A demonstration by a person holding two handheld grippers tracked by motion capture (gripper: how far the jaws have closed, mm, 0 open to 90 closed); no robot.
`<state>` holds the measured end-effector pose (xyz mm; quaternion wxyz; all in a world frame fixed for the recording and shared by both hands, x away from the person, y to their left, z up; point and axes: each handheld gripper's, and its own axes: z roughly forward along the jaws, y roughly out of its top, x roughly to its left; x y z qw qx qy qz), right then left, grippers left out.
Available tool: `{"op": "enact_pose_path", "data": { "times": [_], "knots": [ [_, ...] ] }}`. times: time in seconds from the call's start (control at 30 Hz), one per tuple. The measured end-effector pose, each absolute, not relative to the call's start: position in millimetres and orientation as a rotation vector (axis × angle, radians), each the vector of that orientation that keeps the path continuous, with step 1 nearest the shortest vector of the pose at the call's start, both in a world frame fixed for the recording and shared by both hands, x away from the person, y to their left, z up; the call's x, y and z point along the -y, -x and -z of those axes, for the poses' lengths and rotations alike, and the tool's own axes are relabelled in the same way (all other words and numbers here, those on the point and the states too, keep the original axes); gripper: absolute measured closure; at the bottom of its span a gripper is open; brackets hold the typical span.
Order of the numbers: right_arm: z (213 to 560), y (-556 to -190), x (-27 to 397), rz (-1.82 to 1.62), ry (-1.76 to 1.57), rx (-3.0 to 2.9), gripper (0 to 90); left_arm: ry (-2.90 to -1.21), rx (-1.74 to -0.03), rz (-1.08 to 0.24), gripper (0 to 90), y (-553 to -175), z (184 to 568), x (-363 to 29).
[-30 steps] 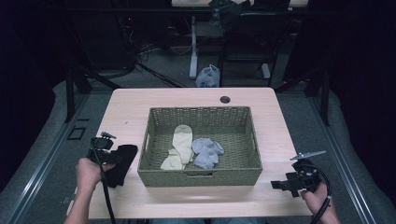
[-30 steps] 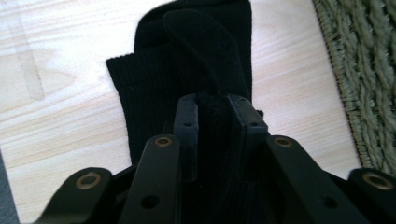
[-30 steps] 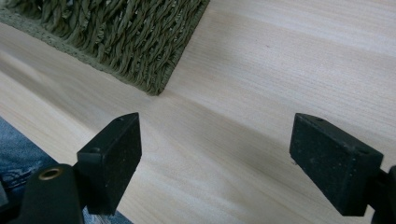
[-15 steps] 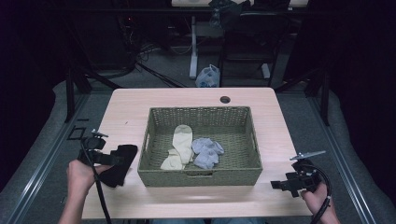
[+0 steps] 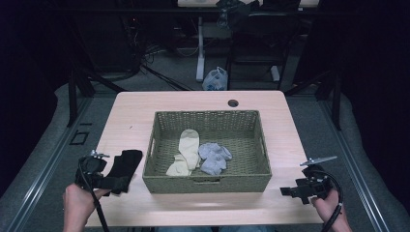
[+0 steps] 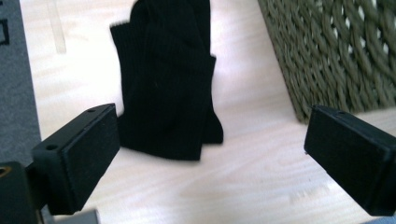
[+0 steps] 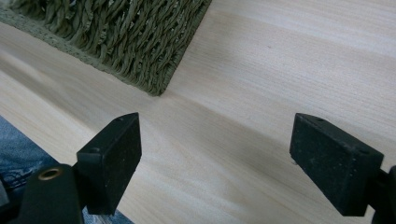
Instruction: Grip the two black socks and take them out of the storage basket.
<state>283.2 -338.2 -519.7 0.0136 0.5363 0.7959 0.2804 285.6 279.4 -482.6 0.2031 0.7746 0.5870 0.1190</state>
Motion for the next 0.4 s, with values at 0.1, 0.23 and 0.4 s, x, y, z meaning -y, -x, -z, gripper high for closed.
{"op": "enact_pose_path", "data": {
  "times": [0.1,0.23,0.4],
  "knots": [
    [519.9,-283.3,338.3,-0.875,-1.672,-2.479,16.5,-2.142,-1.654,-0.329,1.9,-277.9,489.0,-279.8],
    [519.6,-283.0,337.9,-0.873,-1.671,-2.481,16.5,-2.128,-1.668,-0.326,2.3,-272.6,496.5,-280.6],
    [519.8,-283.4,337.2,-0.882,-1.677,-2.470,16.5,-2.123,-1.656,-0.327,1.1,-272.4,498.5,-281.3]
  ]
}}
